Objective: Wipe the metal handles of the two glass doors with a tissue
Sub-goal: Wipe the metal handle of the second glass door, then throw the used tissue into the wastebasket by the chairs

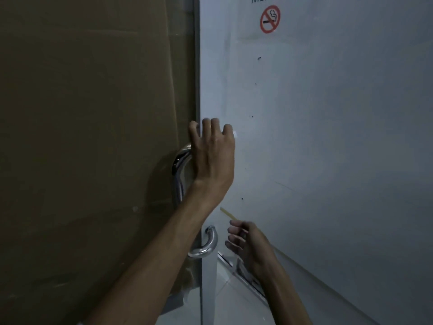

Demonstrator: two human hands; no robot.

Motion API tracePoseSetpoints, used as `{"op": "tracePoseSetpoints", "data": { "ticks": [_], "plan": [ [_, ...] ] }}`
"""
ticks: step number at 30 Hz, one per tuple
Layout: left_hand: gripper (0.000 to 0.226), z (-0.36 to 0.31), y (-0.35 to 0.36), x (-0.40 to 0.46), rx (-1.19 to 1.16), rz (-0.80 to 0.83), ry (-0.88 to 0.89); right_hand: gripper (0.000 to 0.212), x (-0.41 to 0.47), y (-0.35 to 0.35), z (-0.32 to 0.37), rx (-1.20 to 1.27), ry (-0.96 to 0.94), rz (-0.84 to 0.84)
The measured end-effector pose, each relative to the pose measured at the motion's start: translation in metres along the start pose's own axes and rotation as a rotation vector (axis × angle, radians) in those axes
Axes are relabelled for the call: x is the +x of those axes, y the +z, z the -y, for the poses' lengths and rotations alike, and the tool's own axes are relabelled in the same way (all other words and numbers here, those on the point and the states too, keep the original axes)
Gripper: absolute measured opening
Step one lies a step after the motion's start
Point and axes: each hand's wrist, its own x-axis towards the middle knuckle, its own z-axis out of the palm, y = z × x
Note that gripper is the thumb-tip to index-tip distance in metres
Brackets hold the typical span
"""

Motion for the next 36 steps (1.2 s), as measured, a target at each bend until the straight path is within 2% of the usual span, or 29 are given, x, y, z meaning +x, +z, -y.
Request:
{"op": "tracePoseSetpoints", "data": {
  "ticks": [3,5,8,10,13,18,24,27,32,36],
  "plan": [
    [0.018,-0.020,0.016,0.001,-0.194,-0.115,-0.007,0.028,0.003,-0.018,0.040,-0.120,-0.148,-0.006],
    [0.009,-0.037,0.028,0.000,-0.360,-0.019,-0.031,0.035,0.004,-0.028,0.069,-0.215,-0.245,0.004],
    [0.012,-0.073,0.059,-0.001,-0.759,0.244,-0.068,0.038,0.005,-0.053,0.118,-0.346,-0.358,0.078],
    [0.005,-0.096,0.077,-0.003,-0.926,0.315,-0.129,0.035,0.008,-0.068,0.147,-0.403,-0.401,0.127],
    [0.015,-0.131,0.100,-0.010,-1.043,0.338,-0.228,0.035,0.025,-0.096,0.179,-0.445,-0.396,0.177],
    [0.022,-0.167,0.131,-0.019,-1.017,0.303,-0.288,0.030,0.064,-0.127,0.197,-0.469,-0.396,0.220],
    [0.008,-0.162,0.159,-0.016,-1.001,0.377,-0.354,0.014,0.128,-0.128,0.196,-0.519,-0.414,0.201],
    [0.009,-0.145,0.183,-0.009,-0.930,0.368,-0.388,0.009,0.161,-0.115,0.194,-0.605,-0.489,0.143],
    [0.017,-0.120,0.238,0.023,-0.875,0.274,-0.542,0.008,0.220,-0.085,0.194,-0.783,-0.683,0.083],
    [0.018,-0.098,0.280,0.061,-0.832,0.229,-0.589,0.005,0.266,-0.051,0.207,-0.922,-0.777,0.128]
  ]
}}
